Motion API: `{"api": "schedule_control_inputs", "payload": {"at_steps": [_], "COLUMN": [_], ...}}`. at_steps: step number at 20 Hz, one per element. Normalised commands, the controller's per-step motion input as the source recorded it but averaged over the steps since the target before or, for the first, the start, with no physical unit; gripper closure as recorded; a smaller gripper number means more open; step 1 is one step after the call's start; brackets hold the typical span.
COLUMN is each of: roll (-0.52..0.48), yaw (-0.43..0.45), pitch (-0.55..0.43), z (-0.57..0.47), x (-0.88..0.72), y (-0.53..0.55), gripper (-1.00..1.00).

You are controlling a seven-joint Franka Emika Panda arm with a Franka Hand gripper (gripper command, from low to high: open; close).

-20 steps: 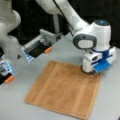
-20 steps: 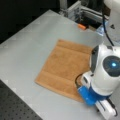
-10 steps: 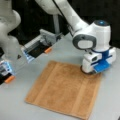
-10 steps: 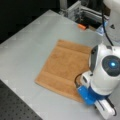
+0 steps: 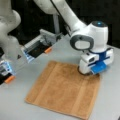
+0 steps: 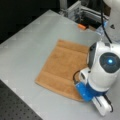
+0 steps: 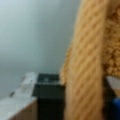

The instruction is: Folding a towel twice

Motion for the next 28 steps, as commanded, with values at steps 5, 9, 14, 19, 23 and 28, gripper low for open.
{"api": "schedule_control_inputs", "payload": {"at_steps": [5,9,14,19,23,28], "roll": [0.036,0.083,0.171,0.269,0.222,0.12], "yaw": [0.126,0.085,-0.113,-0.268,-0.392,-0.344], "pitch": [-0.004,0.038,-0.045,-0.167,-0.205,-0.189], "z": [-0.12,0.07,0.13,0.04,-0.03,-0.06], "x": [-0.11,-0.17,-0.19,-0.18,-0.3,-0.54], "y": [0.13,0.02,-0.19,-0.38,-0.33,-0.24], "gripper": [1.0,1.0,1.0,1.0,1.0,1.0]}}
